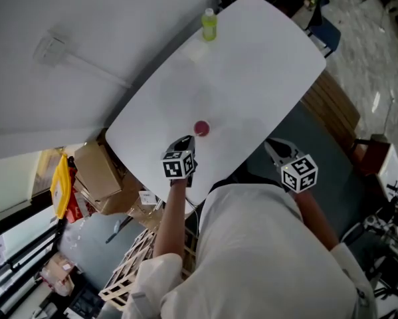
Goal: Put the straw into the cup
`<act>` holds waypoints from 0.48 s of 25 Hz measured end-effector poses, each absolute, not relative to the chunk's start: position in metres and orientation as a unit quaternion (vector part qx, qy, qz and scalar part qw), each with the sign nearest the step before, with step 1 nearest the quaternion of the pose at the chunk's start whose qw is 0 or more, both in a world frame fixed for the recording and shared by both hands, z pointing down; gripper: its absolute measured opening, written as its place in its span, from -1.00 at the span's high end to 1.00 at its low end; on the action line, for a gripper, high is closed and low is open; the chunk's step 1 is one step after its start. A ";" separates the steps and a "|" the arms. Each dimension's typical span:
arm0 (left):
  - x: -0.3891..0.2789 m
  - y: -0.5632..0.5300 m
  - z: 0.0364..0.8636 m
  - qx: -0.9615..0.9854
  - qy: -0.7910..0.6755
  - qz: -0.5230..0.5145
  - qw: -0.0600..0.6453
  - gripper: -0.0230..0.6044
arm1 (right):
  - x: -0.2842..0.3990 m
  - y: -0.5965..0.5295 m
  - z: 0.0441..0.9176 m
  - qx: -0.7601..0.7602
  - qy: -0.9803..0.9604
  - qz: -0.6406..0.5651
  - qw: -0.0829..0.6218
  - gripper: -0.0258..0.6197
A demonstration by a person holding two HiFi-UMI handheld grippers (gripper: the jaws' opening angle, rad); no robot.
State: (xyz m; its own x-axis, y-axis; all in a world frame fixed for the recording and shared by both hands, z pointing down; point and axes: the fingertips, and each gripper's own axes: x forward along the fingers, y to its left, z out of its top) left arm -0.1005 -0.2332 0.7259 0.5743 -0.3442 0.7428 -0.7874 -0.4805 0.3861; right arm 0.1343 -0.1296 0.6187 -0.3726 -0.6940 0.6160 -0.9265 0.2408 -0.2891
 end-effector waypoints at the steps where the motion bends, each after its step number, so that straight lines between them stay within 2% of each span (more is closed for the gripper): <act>1: -0.101 -0.234 0.727 0.807 -0.350 0.298 0.371 0.84 | 0.135 -0.130 0.618 0.531 -0.764 0.317 0.185 0.81; 12: -0.104 -0.236 0.730 0.814 -0.340 0.266 0.389 0.67 | 0.121 -0.138 0.616 0.525 -0.766 0.309 0.207 0.80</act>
